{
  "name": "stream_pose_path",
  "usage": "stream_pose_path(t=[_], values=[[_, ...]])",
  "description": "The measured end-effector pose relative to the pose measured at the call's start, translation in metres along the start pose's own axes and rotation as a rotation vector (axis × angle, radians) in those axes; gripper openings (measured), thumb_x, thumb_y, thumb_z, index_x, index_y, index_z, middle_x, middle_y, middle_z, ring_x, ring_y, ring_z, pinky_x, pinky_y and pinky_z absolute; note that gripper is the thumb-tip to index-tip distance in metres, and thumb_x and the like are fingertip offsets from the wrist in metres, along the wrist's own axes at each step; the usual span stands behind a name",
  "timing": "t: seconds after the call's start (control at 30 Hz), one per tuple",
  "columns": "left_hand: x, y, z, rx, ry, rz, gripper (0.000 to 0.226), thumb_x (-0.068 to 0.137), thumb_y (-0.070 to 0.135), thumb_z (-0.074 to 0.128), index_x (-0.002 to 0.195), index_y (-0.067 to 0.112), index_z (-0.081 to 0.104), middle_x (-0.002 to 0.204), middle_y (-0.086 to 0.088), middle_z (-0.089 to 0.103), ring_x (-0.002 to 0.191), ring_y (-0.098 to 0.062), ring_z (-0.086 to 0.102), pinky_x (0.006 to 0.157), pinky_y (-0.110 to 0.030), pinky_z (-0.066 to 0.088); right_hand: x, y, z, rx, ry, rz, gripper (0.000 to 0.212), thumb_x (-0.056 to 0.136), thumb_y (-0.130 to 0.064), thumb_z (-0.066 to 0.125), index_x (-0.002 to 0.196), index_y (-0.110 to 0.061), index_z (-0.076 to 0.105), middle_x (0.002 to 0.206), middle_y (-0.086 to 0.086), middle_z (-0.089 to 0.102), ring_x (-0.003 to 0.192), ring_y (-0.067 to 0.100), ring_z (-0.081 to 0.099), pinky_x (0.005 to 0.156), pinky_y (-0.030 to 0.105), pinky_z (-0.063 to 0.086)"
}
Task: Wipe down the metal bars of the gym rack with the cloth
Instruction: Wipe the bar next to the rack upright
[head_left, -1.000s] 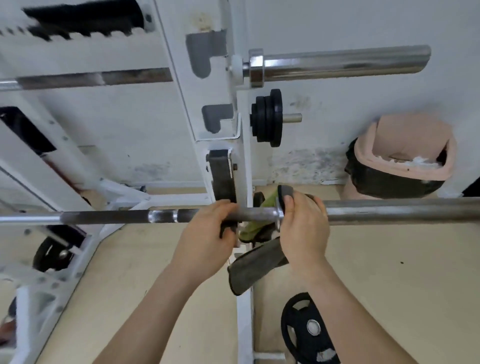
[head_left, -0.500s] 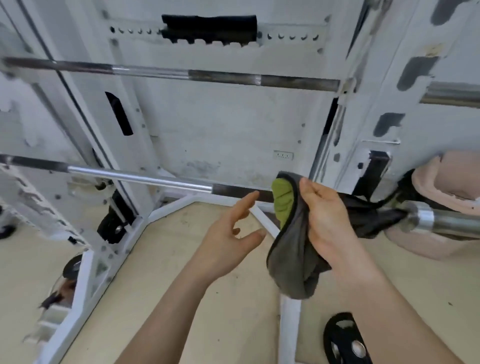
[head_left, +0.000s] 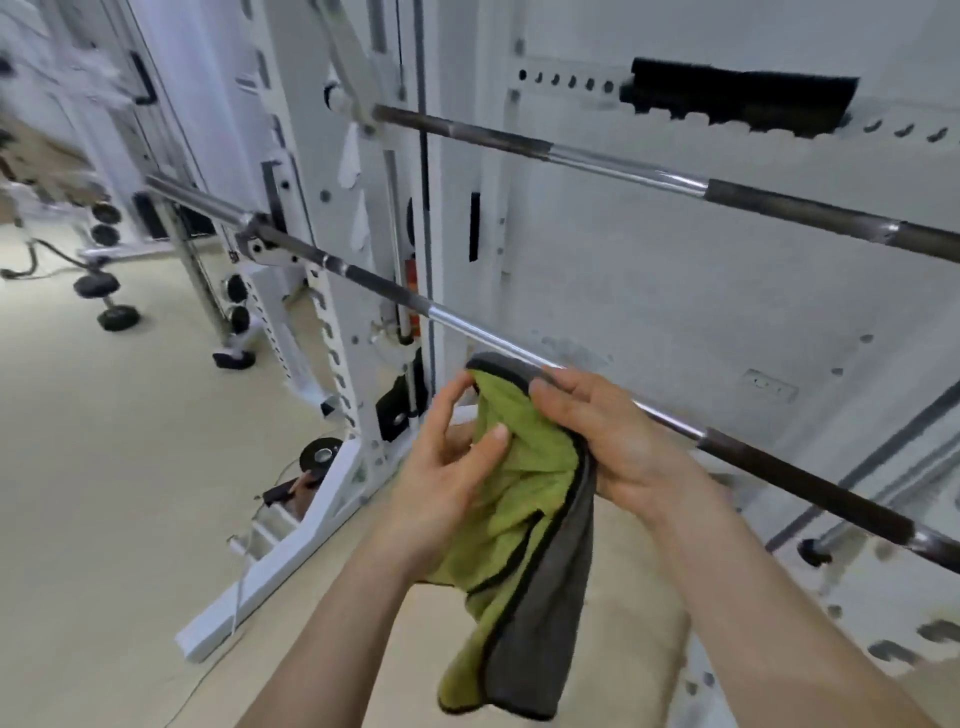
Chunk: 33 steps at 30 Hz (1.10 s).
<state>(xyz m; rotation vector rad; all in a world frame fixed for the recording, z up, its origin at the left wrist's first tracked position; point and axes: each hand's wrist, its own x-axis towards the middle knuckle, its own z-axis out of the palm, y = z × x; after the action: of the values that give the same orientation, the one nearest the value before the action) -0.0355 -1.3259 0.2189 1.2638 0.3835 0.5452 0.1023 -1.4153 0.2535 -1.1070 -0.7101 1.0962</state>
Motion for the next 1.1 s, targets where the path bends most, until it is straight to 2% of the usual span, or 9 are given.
stream_pose_path(t=[0.17,0.23,0.33,0.43,0.53,0.77,0.83,1.0,1.1], values=[[0.041,0.015,-0.066,0.069,0.26,0.046,0.023,0.085,0.004,0.066,0.103,0.016,0.073,0.096,-0.008,0.075,0.089,-0.021,0.071,0.072,-0.023,0.055,0.077,0.003,0.005,-0.537,0.086,-0.016,0.019,0.079,-0.005,0.075,0.093,-0.018,0.073,0.095,0.01,0.073,0.084,0.017,0.068,0.086,0.04,0.055],[0.066,0.023,-0.093,0.106,0.275,0.013,0.019,0.077,0.001,0.072,0.088,0.016,0.076,0.08,-0.007,0.073,0.074,-0.021,0.068,0.062,-0.023,0.054,0.112,0.008,0.004,-0.679,0.168,-0.074,0.018,0.077,-0.01,0.073,0.085,-0.026,0.072,0.092,0.0,0.071,0.079,0.007,0.065,0.082,0.03,0.054],[0.109,0.041,-0.12,0.221,0.146,-0.102,0.019,0.082,-0.002,0.067,0.094,0.012,0.069,0.055,-0.002,0.062,0.047,-0.013,0.058,0.046,-0.017,0.046,0.165,0.015,0.012,-0.664,0.278,-0.205,0.02,0.078,-0.006,0.066,0.077,-0.025,0.071,0.081,-0.009,0.068,0.073,0.001,0.061,0.064,0.011,0.046],[0.157,0.056,-0.15,0.421,0.157,-0.177,0.028,0.087,-0.001,0.064,0.101,0.021,0.072,0.07,-0.009,0.071,0.062,-0.022,0.066,0.059,-0.028,0.057,0.217,0.013,0.017,-0.577,0.307,-0.171,0.019,0.08,-0.005,0.063,0.072,-0.021,0.071,0.065,-0.01,0.064,0.064,0.004,0.057,0.056,0.014,0.042],[0.196,0.069,-0.188,0.702,0.273,-0.14,0.026,0.081,0.011,0.069,0.094,0.034,0.076,0.083,0.005,0.076,0.078,-0.016,0.072,0.083,-0.036,0.058,0.264,0.007,0.022,-0.658,0.247,-0.112,0.018,0.085,-0.013,0.06,0.074,-0.02,0.072,0.065,-0.004,0.067,0.064,0.009,0.06,0.061,0.024,0.048],[0.264,0.103,-0.273,0.984,0.694,0.175,0.032,0.074,0.003,0.063,0.077,0.035,0.068,0.076,0.01,0.066,0.077,-0.012,0.06,0.07,-0.031,0.05,0.378,0.026,0.067,-1.194,0.197,-0.375,0.017,0.093,-0.029,0.045,0.095,-0.025,0.061,0.087,-0.005,0.058,0.078,0.016,0.056,0.072,0.04,0.05],[0.284,0.11,-0.307,1.026,0.761,0.24,0.034,0.075,0.001,0.062,0.077,0.034,0.067,0.082,0.009,0.061,0.086,-0.015,0.054,0.074,-0.031,0.044,0.412,0.034,0.087,-1.146,0.198,-0.399,0.016,0.095,-0.029,0.046,0.096,-0.025,0.061,0.085,-0.006,0.059,0.077,0.014,0.057,0.073,0.041,0.051],[0.342,0.133,-0.408,0.949,0.97,0.327,0.038,0.079,0.0,0.056,0.084,0.038,0.062,0.094,0.003,0.056,0.088,-0.01,0.049,0.079,-0.024,0.036,0.508,0.048,0.161,-0.554,0.001,-0.108,0.012,0.096,-0.027,0.055,0.094,-0.024,0.066,0.085,0.011,0.071,0.081,0.031,0.069,0.067,0.049,0.059],[0.388,0.159,-0.47,0.937,0.998,0.391,0.036,0.079,0.002,0.053,0.089,0.035,0.061,0.1,0.001,0.055,0.086,-0.004,0.045,0.078,-0.017,0.034,0.57,0.049,0.21,-0.254,-0.005,-0.033,0.018,0.1,-0.014,0.049,0.1,-0.012,0.067,0.083,0.007,0.072,0.076,0.023,0.071,0.061,0.036,0.059]])
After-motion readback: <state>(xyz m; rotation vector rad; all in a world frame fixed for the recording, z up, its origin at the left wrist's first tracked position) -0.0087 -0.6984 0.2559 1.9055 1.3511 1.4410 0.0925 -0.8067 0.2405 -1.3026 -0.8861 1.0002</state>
